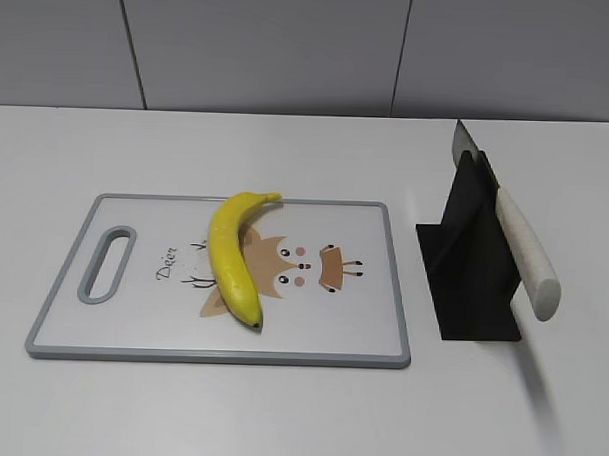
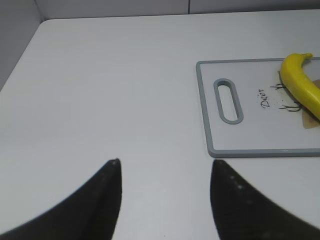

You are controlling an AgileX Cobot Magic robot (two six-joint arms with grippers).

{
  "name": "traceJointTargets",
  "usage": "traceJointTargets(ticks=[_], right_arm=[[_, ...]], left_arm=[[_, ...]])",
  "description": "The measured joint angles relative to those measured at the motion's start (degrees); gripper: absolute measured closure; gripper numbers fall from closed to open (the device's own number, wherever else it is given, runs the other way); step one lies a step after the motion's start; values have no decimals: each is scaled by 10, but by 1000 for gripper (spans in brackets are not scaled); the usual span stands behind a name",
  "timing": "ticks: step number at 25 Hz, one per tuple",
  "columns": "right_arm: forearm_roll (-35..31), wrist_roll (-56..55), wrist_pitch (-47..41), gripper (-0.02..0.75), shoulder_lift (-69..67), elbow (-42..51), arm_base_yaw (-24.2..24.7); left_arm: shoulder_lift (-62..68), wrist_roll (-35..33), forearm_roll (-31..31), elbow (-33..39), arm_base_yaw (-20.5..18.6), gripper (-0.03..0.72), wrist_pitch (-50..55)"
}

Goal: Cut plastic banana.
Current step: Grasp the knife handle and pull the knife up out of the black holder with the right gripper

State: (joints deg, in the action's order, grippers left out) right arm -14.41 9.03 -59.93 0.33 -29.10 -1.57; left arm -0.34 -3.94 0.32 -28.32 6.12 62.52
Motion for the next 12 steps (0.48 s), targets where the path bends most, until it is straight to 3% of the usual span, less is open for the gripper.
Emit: traceJointTargets(ticks=[12], right_arm=[[0, 0, 0, 162, 0, 0, 0]], left_arm=[[0, 0, 0, 0, 0, 130, 0]])
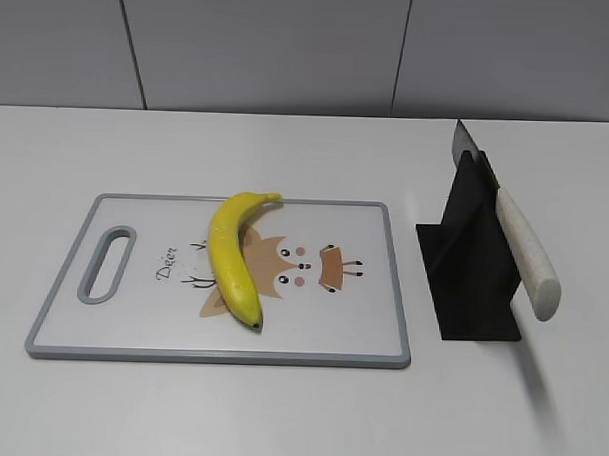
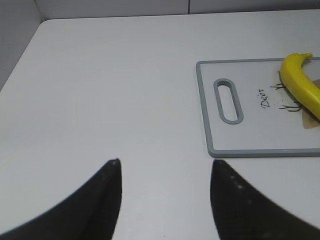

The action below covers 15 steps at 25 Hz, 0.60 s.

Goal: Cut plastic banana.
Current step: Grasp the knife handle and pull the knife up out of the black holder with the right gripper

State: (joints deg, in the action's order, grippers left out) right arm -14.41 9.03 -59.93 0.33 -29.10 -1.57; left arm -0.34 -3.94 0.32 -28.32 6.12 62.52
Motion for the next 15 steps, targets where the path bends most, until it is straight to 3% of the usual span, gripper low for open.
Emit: traceJointTargets(ticks=[8, 15], right_arm=[[0, -6, 7, 162, -3, 0, 0], [4, -8, 7, 162, -139, -54, 0]], left_arm=[[0, 0, 0, 0, 0, 130, 0], [0, 0, 0, 0, 0, 130, 0]])
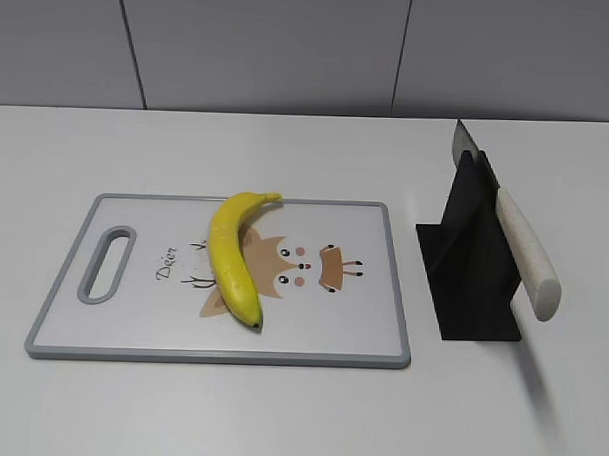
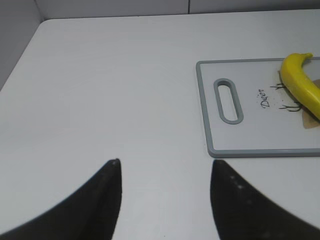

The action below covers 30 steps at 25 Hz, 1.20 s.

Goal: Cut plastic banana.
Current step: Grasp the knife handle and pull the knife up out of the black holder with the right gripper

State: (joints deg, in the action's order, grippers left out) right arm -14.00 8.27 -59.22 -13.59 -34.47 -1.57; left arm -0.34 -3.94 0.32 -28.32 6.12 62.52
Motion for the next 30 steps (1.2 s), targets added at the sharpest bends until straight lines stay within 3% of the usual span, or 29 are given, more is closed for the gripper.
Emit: traceJointTargets(ticks=[12, 22, 30], right_arm=[[-13, -22, -30, 162, -317, -174, -1], [25, -33, -40, 162, -536, -263, -119], [33, -50, -5, 167, -672, -276, -133]], left_arm=[[0, 0, 0, 0, 0, 134, 0], [0, 0, 0, 0, 0, 144, 0], [0, 0, 0, 0, 0, 152, 0]])
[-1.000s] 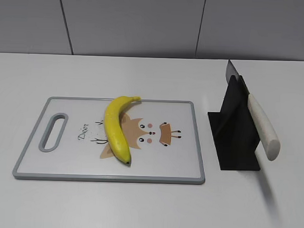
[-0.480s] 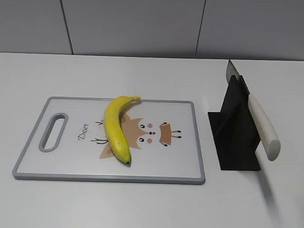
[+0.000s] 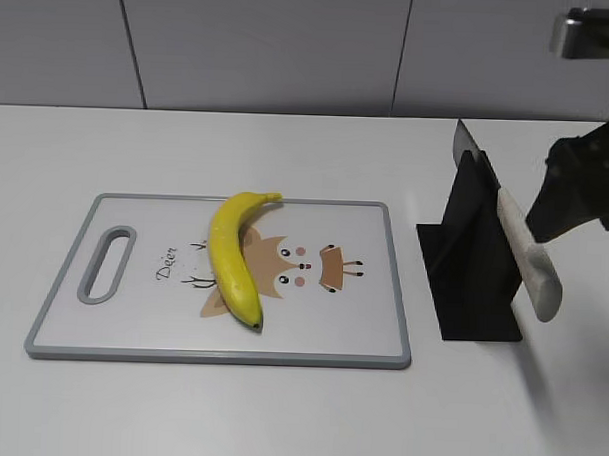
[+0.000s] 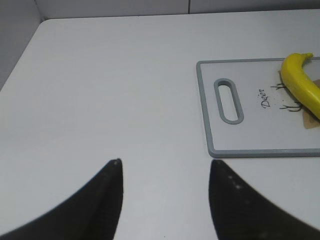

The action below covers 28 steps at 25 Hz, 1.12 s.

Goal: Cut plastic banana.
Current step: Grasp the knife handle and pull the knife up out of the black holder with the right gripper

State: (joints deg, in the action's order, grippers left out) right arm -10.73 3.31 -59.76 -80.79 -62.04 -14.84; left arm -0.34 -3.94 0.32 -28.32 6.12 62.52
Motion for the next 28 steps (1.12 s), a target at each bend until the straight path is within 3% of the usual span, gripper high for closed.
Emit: traceJointTargets(ticks=[15, 19, 22, 23, 28], right_arm=[[-17, -3, 26, 230, -152, -1, -2], [-30, -4, 28, 327, -165, -1, -2], [-32, -3, 28, 500, -166, -1, -2], [-30, -4, 27, 525, -166, -1, -2], [-28, 1, 30, 523, -156, 1, -2]], left_arm=[[0, 0, 0, 0, 0, 157, 0], [0, 0, 0, 0, 0, 159, 0], [0, 0, 0, 0, 0, 166, 0], [0, 0, 0, 0, 0, 166, 0], [0, 0, 0, 0, 0, 167, 0]])
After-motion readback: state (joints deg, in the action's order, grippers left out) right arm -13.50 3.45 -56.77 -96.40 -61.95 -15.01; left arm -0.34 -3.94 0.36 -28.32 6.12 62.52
